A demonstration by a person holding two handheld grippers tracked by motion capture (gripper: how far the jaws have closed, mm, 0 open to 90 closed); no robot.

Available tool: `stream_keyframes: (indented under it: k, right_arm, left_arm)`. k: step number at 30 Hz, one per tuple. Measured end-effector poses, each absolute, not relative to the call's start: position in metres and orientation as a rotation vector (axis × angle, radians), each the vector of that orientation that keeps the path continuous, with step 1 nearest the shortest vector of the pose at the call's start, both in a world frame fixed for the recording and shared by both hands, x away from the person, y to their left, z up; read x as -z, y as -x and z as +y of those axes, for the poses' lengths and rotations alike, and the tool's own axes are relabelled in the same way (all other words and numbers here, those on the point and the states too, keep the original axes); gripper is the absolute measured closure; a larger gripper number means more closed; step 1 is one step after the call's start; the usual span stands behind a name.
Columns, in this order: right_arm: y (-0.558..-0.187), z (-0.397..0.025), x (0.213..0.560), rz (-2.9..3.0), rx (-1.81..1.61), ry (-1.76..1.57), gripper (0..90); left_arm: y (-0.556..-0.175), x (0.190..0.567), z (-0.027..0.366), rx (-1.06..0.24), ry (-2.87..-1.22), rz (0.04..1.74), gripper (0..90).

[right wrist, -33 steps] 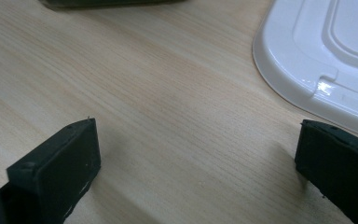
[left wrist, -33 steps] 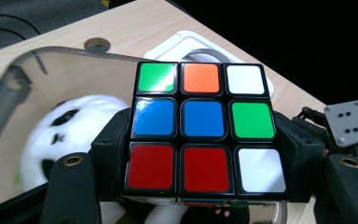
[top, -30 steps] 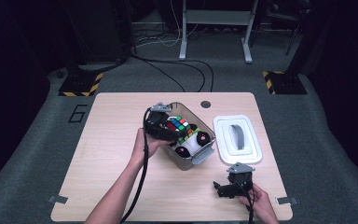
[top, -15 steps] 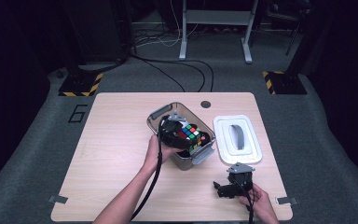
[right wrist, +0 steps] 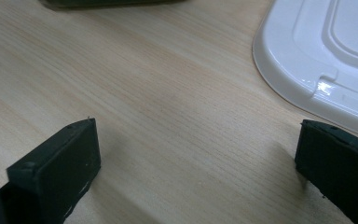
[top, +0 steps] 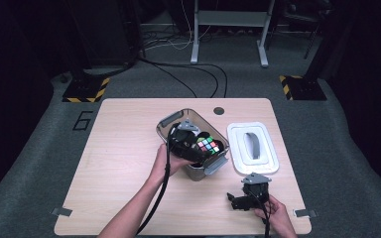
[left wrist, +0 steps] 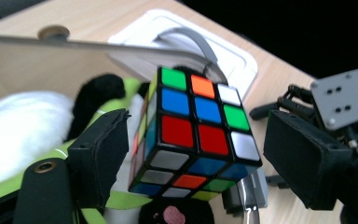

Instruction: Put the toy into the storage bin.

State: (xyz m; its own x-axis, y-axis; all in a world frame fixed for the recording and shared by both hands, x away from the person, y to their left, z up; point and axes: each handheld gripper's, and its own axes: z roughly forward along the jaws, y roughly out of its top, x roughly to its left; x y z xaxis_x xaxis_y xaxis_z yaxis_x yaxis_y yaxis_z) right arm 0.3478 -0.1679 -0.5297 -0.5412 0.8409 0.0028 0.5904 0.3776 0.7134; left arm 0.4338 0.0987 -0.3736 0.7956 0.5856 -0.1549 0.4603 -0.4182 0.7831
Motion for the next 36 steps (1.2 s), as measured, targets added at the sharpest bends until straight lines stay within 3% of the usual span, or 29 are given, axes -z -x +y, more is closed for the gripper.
stream_keyframes:
  k: [3, 8, 16, 27, 36]
  right_arm:
    - [-0.348, -0.168, 0.53, 2.286, -0.959, -1.243, 0.0]
    - [-0.348, -0.168, 0.53, 2.283, -0.956, -1.242, 0.0]
    - [-0.348, -0.168, 0.53, 2.281, -0.959, -1.247, 0.0]
    - [-0.348, -0.169, 0.53, 2.289, -0.954, -1.237, 0.0]
    - [-0.348, -0.168, 0.53, 2.283, -0.958, -1.245, 0.0]
  left_arm:
    - [-0.438, 0.373, 0.098, -0.2, -2.071, 0.784, 26.2]
    - [-0.437, 0.383, 0.097, -0.14, -2.071, 0.753, 40.5]
    - [-0.434, 0.39, 0.105, -0.152, -2.08, 0.743, 44.2]
    - [-0.435, 0.39, 0.106, -0.149, -2.086, 0.742, 43.9]
    - [-0.433, 0.386, 0.117, -0.194, -2.065, 0.799, 23.8]
